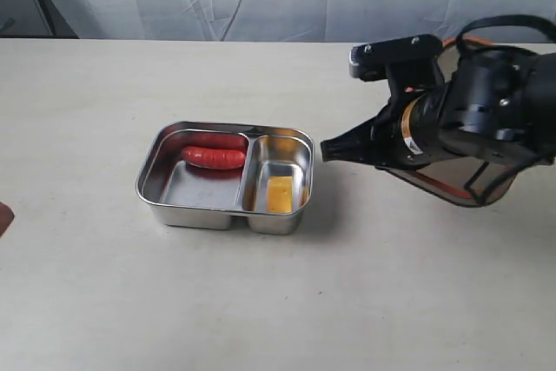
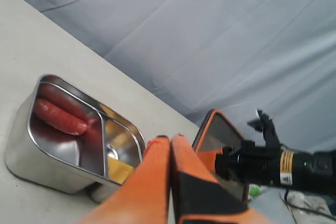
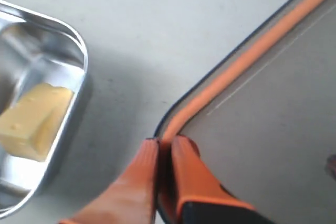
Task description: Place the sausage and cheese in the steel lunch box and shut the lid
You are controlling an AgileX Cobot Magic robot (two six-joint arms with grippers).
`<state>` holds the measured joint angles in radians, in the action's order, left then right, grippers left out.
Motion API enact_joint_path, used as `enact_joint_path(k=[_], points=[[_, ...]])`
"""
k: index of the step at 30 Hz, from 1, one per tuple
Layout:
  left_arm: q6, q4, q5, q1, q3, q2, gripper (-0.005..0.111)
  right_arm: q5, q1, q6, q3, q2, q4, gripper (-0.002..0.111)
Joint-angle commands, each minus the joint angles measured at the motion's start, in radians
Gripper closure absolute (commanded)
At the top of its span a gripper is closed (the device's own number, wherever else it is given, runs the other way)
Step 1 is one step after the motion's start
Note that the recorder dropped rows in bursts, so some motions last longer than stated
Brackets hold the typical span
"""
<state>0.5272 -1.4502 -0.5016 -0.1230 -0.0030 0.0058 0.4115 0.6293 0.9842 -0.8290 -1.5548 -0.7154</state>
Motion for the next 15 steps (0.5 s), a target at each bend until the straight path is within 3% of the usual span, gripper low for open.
enact_joint_path(k=[1,7,13,15], points=[[0.193,-0.104,-0.135,0.006,0.003,-0.006,0.107,0.007,0.032,-0.008,-0.002,0.121,0.027,0.109],[0.550,-0.294,-0.281,0.041,0.003,-0.006,0.107,-0.046,0.093,-0.034,-0.002,0.234,0.075,0.109],[0.582,-0.294,-0.294,0.058,0.003,-0.006,0.106,-0.066,0.111,-0.042,-0.002,0.277,0.098,0.109],[0.582,-0.282,-0.308,0.065,0.003,-0.006,0.100,-0.066,0.111,-0.043,-0.002,0.285,0.102,0.109]])
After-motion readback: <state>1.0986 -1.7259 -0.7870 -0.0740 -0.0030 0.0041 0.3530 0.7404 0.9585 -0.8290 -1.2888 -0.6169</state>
